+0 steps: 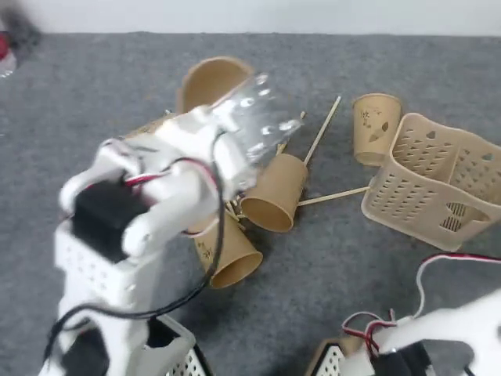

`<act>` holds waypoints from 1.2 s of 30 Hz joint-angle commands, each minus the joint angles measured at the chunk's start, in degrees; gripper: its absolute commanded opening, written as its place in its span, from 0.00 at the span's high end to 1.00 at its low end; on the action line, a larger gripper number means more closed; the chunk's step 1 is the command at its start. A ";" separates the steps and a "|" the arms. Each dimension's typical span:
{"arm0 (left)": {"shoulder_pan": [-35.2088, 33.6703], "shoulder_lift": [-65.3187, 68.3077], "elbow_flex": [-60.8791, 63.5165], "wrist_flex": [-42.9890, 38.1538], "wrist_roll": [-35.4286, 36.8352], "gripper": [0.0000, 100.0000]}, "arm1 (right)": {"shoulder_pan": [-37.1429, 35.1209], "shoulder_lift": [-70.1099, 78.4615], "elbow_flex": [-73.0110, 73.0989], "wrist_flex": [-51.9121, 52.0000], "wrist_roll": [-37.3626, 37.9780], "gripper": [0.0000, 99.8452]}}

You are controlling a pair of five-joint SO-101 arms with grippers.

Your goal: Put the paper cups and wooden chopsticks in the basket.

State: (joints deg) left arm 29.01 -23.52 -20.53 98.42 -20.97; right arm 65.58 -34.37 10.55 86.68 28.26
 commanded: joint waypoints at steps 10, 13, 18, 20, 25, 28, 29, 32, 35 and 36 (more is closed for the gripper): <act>18.90 32.79 -40.22 -4.22 2.02 0.99 | 11.12 -1.54 35.69 -31.96 0.53 0.99; 22.42 39.82 -46.55 -8.00 1.23 0.99 | 11.21 -1.36 40.97 -36.88 0.18 0.99; 26.73 50.55 -51.65 -14.15 1.05 0.99 | 10.77 -1.54 47.47 -40.22 0.18 0.99; 27.87 54.51 -52.62 -17.85 1.05 0.99 | 10.77 -1.54 47.74 -40.40 0.18 0.99; 29.80 61.71 -53.23 -24.53 0.88 0.99 | 10.77 -1.54 47.82 -40.40 0.26 0.99; 30.51 64.79 -53.23 -25.76 -2.55 0.99 | 10.68 -1.54 47.91 -40.40 0.26 0.99; 30.77 65.58 -53.23 -26.20 -3.60 0.99 | 10.33 -1.54 48.00 -40.40 0.26 0.99; 31.56 67.08 -53.14 -26.55 -3.96 0.99 | 8.92 -1.45 48.26 -40.13 0.18 0.99; 32.79 66.55 -53.14 -26.20 -3.78 0.99 | 7.60 -1.54 49.58 -40.31 0.09 0.99; 33.14 66.20 -53.14 -26.11 -3.78 0.99 | 7.16 -1.54 49.93 -40.31 0.09 0.99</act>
State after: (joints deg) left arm 60.57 44.26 -71.69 73.27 -24.22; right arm 74.20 -34.29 60.48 47.30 28.26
